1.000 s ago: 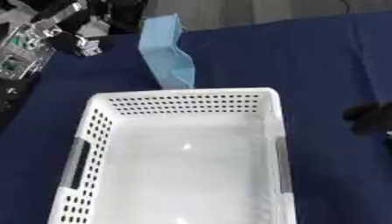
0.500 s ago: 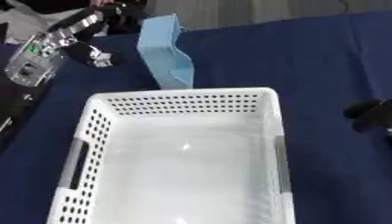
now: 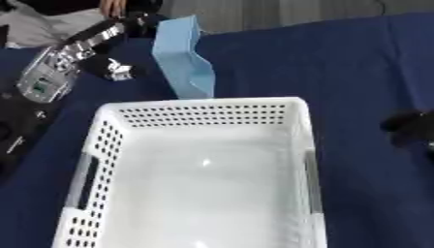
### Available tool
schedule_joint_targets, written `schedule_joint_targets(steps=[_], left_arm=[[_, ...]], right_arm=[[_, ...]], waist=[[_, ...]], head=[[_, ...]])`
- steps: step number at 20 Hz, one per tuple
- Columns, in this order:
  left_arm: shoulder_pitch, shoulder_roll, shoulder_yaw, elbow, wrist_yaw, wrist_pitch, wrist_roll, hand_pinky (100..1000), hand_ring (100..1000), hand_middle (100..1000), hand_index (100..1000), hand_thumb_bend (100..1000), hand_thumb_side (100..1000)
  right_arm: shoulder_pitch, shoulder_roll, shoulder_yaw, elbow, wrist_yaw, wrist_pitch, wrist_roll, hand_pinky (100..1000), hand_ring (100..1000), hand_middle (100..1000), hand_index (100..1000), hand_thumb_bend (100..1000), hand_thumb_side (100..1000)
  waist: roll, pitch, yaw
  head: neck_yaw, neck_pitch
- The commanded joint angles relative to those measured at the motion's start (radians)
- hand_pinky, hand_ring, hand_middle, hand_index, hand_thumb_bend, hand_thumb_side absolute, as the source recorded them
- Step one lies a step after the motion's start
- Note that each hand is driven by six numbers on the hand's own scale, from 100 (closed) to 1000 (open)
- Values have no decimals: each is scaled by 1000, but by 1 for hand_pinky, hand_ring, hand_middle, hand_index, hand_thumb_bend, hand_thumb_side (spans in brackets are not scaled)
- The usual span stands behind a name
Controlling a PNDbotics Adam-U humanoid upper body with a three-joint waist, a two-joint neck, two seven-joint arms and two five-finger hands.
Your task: Pick up objects on the table and place them in the box.
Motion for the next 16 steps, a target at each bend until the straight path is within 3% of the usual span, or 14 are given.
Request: schedule_joint_targets(steps=[1,9,16], left_arm=[[-7,12,7,-27,-45,-31,-8,906,849,949,982,524,659],[7,-6,1,-45,-165,-60,41,919,844,933,972,494,702],[0,-32,5,-32,-250,-13,71,895,826,916,958,499,731]], right_arm=[[-6,-13,-1,-13,-1,-295,293,767,665,681,100,116,849],[-5,-12,0,-13,4,-303,293,767,665,681,100,121,847],[-5,-11,1,-13,5,-305,293,766,665,680,100,116,848]], waist=[[-6,-15,2],[-9,-13,3],[-10,-13,3]], head=[[12,-17],[18,-19],[22,-20]])
